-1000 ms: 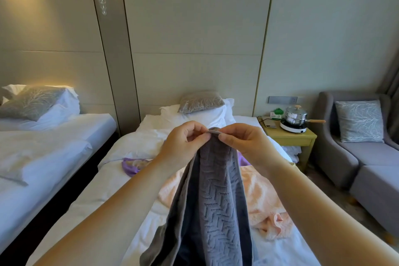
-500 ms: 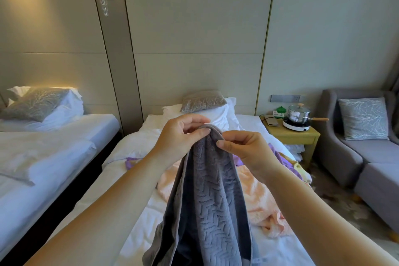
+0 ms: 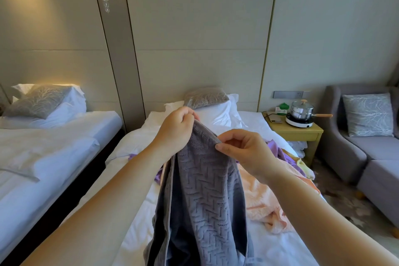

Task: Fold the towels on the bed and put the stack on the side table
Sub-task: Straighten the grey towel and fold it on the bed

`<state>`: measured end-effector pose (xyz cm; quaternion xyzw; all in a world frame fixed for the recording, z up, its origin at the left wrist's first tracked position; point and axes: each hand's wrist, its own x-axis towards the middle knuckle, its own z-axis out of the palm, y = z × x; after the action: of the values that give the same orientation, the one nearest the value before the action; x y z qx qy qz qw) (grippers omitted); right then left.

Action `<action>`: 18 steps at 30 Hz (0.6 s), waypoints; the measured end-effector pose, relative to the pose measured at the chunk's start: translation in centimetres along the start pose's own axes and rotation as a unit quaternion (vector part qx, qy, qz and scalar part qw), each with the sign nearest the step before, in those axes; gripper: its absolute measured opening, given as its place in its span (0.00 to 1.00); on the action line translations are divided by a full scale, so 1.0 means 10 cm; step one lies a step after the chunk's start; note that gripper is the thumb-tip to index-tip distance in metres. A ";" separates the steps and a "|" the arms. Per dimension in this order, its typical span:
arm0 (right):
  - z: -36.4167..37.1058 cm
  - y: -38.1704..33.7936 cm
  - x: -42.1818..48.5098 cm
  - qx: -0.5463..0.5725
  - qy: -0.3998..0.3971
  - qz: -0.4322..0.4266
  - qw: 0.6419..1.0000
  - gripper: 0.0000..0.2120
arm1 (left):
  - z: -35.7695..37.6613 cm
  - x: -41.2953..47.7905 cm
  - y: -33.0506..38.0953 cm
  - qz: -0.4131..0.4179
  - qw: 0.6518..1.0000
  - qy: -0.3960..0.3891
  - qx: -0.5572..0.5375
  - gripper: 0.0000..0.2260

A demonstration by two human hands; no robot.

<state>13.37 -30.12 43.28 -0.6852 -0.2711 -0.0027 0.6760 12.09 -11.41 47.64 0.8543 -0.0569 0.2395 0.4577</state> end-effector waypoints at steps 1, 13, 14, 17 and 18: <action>0.01 0.01 -0.01 0.006 -0.025 0.016 1.000 0.03 | 0.01 0.01 0.01 0.008 1.000 0.008 0.004 0.14; -0.10 0.06 -0.05 0.003 0.032 -0.008 0.999 0.05 | -0.01 -0.08 -0.05 -0.014 0.985 -0.163 -0.058 0.15; -0.11 0.04 -0.04 -0.010 0.030 -0.021 0.999 0.05 | -0.01 -0.10 -0.05 -0.004 0.980 -0.195 -0.036 0.20; -0.11 0.02 -0.01 -0.044 0.026 -0.041 0.998 0.04 | 0.00 -0.08 -0.03 0.017 0.969 -0.245 0.023 0.22; -0.11 0.02 -0.01 -0.043 0.028 -0.040 0.998 0.04 | -0.01 -0.07 -0.02 0.019 0.969 -0.247 0.018 0.17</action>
<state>13.75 -31.17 43.10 -0.7021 -0.2790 -0.0606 0.6523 11.48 -11.30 47.15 0.8940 -0.1800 0.0305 0.4091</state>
